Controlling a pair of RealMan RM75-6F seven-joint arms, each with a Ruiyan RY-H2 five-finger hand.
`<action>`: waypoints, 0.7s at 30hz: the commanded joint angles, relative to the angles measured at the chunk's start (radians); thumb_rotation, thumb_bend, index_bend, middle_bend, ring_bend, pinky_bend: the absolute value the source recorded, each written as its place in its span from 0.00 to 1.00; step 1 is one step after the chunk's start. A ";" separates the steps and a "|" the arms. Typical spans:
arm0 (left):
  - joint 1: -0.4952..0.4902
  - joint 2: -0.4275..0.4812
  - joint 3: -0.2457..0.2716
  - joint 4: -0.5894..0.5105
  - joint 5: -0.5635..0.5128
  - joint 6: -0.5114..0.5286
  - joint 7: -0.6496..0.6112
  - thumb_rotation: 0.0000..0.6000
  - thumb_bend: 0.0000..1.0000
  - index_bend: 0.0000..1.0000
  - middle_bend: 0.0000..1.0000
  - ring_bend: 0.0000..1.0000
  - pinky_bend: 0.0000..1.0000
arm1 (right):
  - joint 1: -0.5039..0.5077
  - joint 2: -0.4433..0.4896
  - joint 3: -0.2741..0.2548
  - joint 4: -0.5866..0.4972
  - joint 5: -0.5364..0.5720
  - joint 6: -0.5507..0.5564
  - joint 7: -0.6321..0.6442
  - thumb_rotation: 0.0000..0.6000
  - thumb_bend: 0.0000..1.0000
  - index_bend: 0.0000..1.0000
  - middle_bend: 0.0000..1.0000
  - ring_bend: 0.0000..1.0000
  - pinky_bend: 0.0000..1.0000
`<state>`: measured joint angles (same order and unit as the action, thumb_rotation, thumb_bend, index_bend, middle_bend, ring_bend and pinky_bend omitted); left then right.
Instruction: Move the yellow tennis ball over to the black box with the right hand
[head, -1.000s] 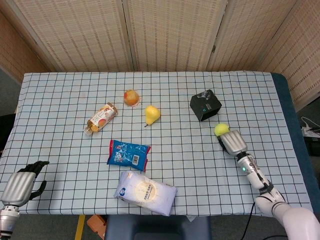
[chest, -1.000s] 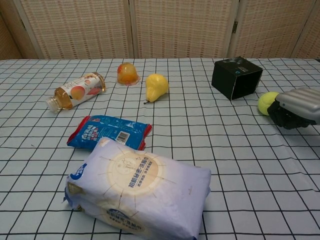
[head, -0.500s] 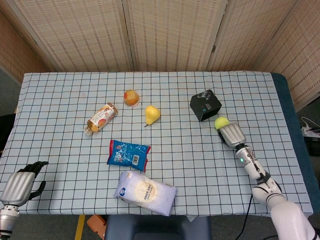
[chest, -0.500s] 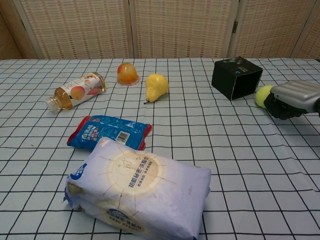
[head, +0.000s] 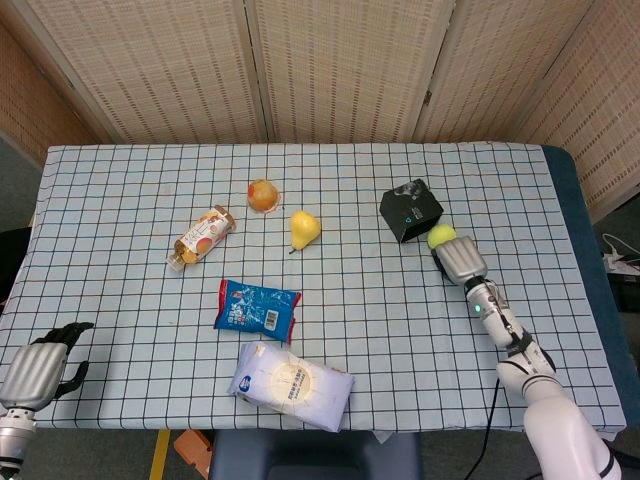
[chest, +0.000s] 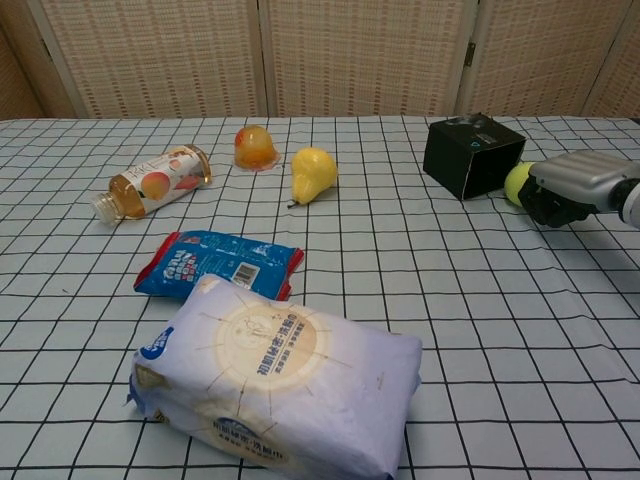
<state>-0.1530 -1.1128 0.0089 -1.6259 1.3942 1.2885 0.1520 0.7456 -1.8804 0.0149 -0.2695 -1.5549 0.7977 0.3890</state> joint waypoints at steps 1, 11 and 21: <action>0.000 0.000 0.000 0.000 -0.001 -0.001 0.001 1.00 0.44 0.22 0.23 0.24 0.44 | 0.015 -0.008 0.001 0.011 0.003 -0.020 0.013 1.00 0.90 1.00 0.93 0.78 1.00; -0.003 0.001 -0.001 0.004 -0.012 -0.012 -0.005 1.00 0.44 0.22 0.23 0.24 0.44 | 0.058 -0.025 -0.001 0.038 0.005 -0.066 0.051 1.00 0.90 1.00 0.93 0.78 1.00; -0.006 0.000 -0.002 0.007 -0.021 -0.019 -0.009 1.00 0.44 0.22 0.23 0.24 0.44 | 0.086 -0.022 0.004 0.062 0.009 -0.061 0.034 1.00 0.90 1.00 0.93 0.75 1.00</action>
<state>-0.1586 -1.1129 0.0066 -1.6192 1.3736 1.2694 0.1435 0.8301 -1.9059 0.0189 -0.2049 -1.5457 0.7350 0.4246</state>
